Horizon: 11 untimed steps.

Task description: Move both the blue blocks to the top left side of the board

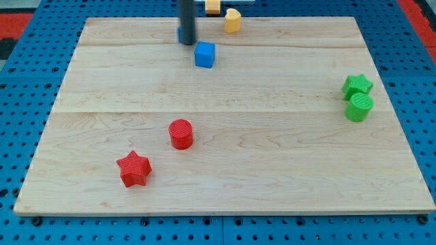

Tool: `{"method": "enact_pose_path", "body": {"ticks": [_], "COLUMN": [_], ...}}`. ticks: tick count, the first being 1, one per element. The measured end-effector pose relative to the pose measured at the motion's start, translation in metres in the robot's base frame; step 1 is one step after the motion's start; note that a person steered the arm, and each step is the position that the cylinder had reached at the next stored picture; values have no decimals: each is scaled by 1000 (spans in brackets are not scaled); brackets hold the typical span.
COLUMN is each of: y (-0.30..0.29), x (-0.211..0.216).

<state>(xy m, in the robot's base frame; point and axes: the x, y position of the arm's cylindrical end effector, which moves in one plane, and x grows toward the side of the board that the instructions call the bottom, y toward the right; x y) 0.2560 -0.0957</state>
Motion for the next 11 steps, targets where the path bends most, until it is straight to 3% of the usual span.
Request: {"method": "enact_pose_path", "body": {"ticks": [1, 3, 4, 6, 7, 8, 9, 10, 11], "y": [9, 117, 122, -5, -33, 1, -62, -98, -98], "x": [-8, 0, -38, -45, -8, 21, 32, 13, -2]}}
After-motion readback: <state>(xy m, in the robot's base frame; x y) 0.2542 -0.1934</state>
